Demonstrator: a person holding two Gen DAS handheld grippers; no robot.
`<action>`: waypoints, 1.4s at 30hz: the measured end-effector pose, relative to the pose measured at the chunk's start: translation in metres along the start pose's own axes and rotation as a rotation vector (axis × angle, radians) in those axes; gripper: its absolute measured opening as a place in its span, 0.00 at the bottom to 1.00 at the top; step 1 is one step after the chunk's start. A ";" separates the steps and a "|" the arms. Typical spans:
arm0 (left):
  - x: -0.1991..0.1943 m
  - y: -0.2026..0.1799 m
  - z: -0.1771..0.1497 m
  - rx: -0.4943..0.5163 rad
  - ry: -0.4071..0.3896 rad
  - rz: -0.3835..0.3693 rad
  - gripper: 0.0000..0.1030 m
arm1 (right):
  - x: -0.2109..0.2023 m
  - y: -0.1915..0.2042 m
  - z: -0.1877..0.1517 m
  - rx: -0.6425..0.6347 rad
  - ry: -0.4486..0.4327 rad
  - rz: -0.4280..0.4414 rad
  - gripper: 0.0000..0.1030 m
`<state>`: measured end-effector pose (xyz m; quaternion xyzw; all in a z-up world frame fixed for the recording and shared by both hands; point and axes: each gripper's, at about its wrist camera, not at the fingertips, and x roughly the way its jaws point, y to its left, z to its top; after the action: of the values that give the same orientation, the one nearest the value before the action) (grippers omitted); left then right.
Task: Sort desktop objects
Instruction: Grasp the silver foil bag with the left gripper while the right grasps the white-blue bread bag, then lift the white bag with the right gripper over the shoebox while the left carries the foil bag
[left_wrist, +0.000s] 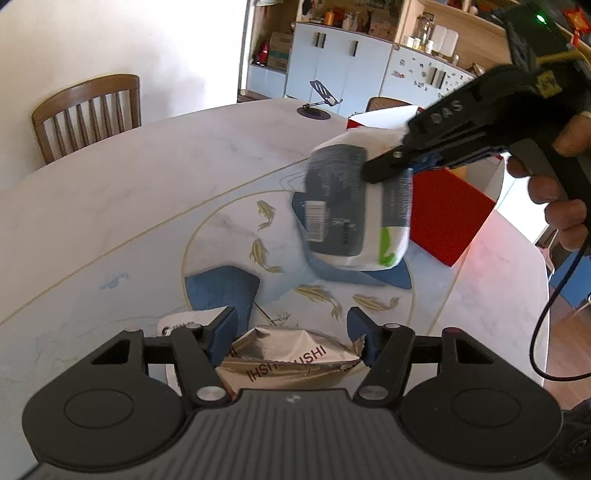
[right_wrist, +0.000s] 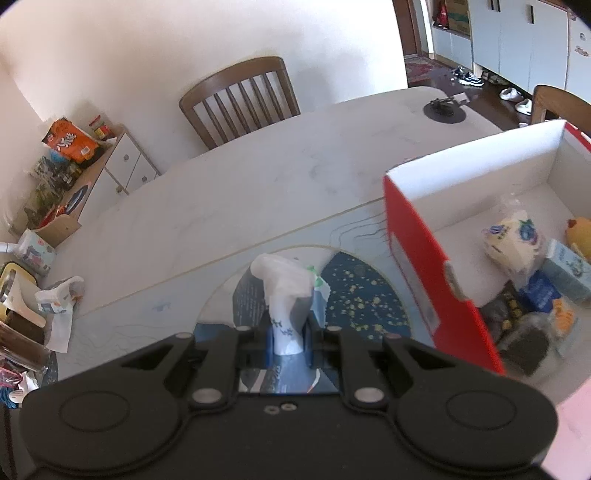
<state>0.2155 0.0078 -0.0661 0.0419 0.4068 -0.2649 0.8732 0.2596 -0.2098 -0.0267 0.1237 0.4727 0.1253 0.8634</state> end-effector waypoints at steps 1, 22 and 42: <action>-0.002 0.000 -0.001 -0.008 -0.001 -0.002 0.62 | -0.003 -0.002 -0.001 0.002 -0.002 -0.001 0.14; -0.045 -0.028 -0.007 -0.059 -0.042 0.015 0.62 | -0.082 -0.042 -0.003 0.015 -0.076 0.025 0.14; -0.053 -0.061 0.017 -0.083 -0.078 0.034 0.62 | -0.116 -0.098 0.019 0.023 -0.094 0.008 0.14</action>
<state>0.1692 -0.0270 -0.0072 0.0022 0.3824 -0.2344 0.8938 0.2255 -0.3424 0.0416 0.1412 0.4326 0.1176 0.8827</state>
